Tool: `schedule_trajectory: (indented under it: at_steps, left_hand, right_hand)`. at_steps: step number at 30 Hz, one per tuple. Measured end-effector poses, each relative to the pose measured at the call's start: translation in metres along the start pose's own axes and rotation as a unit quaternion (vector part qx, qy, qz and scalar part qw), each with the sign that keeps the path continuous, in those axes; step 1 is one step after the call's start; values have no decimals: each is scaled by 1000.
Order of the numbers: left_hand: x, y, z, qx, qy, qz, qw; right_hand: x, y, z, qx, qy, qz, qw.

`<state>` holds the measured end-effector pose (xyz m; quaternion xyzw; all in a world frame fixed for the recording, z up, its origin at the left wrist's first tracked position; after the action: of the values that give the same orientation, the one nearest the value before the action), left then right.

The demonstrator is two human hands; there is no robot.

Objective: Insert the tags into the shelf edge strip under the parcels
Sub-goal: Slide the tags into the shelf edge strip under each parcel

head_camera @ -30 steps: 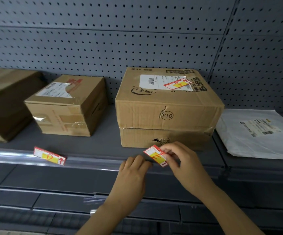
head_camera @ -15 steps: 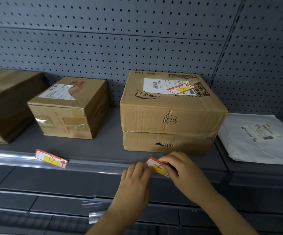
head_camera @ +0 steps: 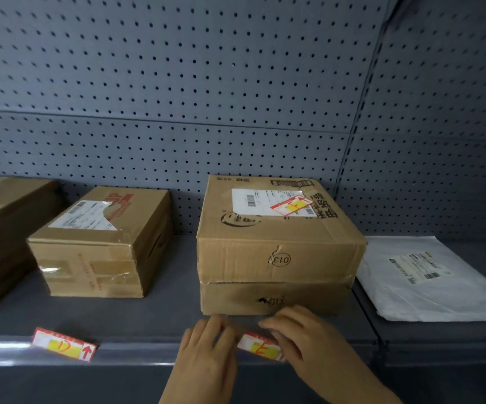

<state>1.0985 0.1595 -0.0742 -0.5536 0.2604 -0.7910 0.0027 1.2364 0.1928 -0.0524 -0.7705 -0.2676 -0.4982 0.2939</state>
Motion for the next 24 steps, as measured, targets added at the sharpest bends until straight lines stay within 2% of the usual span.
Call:
schedule_trajectory:
  at_steps: [5, 7, 9, 11, 15, 19, 24]
  left_hand:
    - [55, -14, 12, -84, 51, 54, 994]
    - [88, -23, 18, -116, 54, 77, 989]
    - [120, -39, 21, -144, 62, 93, 983]
    - [147, -62, 20, -160, 71, 103, 979]
    - [171, -115, 10, -139, 21, 88, 986]
    - [165, -156, -2, -106, -8, 67, 992]
    - [147, -186, -15, -68, 19, 62, 996]
  right_hand:
    - [75, 6, -36, 88, 41, 207, 974]
    - [101, -2, -38, 87, 39, 243, 965]
    - [122, -17, -29, 56, 45, 242, 968]
    - [139, -36, -15, 20, 67, 209, 975]
    - [157, -73, 24, -8, 83, 121, 989]
    - [163, -108, 58, -1, 96, 17, 995]
    - [158, -138, 90, -13, 56, -153, 987]
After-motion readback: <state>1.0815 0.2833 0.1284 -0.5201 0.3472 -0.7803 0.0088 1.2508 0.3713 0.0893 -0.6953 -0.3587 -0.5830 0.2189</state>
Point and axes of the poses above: each hand's wrist, its own y-axis away from the middle knuckle, its own x-axis out of the back of the hand, z = x × y, the point moved 8 cm from there along -y, towards the middle knuckle, and after that the axes turned 12 degrees about -z, right-handed, at the moved point
